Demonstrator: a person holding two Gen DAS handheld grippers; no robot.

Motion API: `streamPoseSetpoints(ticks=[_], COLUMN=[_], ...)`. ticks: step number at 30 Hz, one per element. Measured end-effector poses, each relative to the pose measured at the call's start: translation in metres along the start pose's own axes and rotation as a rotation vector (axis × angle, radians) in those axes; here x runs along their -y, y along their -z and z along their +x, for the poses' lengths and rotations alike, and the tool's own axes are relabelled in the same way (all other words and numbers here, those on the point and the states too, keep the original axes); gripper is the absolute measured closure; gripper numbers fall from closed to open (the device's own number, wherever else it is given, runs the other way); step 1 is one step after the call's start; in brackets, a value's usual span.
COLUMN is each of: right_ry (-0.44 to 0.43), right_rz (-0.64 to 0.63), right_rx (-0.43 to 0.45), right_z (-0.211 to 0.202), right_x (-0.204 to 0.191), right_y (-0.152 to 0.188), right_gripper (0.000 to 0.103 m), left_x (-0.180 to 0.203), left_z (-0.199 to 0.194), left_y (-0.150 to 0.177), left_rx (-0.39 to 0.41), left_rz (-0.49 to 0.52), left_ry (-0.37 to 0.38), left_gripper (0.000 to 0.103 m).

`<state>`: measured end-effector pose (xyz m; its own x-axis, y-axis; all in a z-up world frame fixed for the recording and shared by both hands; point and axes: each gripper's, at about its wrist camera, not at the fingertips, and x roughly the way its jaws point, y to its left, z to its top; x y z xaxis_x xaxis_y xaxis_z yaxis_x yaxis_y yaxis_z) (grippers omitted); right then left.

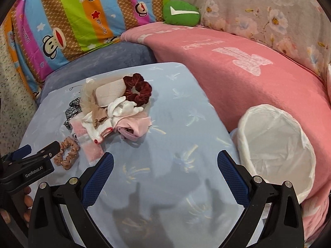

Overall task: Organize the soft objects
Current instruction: 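Grasp the tan scrunchie with the left gripper while the right gripper grasps the pink-white strip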

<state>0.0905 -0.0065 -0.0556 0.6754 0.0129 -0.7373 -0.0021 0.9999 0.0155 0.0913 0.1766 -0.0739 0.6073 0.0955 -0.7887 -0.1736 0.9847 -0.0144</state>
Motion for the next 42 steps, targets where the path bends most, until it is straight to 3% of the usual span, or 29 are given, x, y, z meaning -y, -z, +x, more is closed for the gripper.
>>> streamPoseSetpoints(ticks=[8,12,14,17,20,22,23,25,26,27,30,42], right_ry=[-0.085,-0.136,-0.155,-0.171,-0.190,-0.207,-0.204,-0.209,-0.215,-0.220,-0.224,-0.267], right_rz=[-0.044,-0.077,-0.091,-0.109,-0.113,-0.111,-0.113,-0.127,-0.124,-0.118,-0.117,-0.070], right_rx=[-0.051,-0.079,-0.095,-0.117,-0.155,-0.182,-0.182,-0.182,-0.190,-0.188,-0.159,0.071], right_z=[0.036,0.049,0.057,0.069,0.083,0.092,0.094,0.094,0.093,0.091,0.075,-0.032], right_x=[-0.043,-0.066,-0.076,-0.086,-0.093,-0.096,-0.097,-0.099,-0.099,-0.098,-0.094,-0.057], right_y=[-0.004,0.000,0.002,0.005,0.008,0.011,0.012,0.012,0.011,0.011,0.006,-0.046], right_gripper=[0.006,0.011,0.014,0.024,0.038,0.057,0.060,0.079,0.082,0.087,0.089,0.090], left_x=[-0.022,-0.024,-0.024,-0.019,-0.016,-0.016,-0.015,-0.016,-0.016,-0.015,-0.013,0.020], left_z=[0.035,0.044,0.046,0.041,0.039,0.038,0.038,0.039,0.038,0.036,0.028,-0.050], left_y=[0.005,0.010,0.011,0.012,0.012,0.011,0.011,0.007,0.007,0.007,0.004,-0.024], left_rx=[-0.066,-0.103,-0.106,-0.089,-0.080,-0.081,-0.085,-0.089,-0.088,-0.085,-0.066,0.089], left_rz=[-0.018,-0.025,-0.024,0.002,0.015,0.021,0.021,0.020,0.020,0.019,0.023,0.078], left_ry=[0.006,0.059,0.077,0.090,0.103,0.120,0.129,0.143,0.147,0.150,0.152,0.220], left_gripper=[0.009,0.030,0.033,0.042,0.059,0.072,0.080,0.085,0.088,0.089,0.091,0.092])
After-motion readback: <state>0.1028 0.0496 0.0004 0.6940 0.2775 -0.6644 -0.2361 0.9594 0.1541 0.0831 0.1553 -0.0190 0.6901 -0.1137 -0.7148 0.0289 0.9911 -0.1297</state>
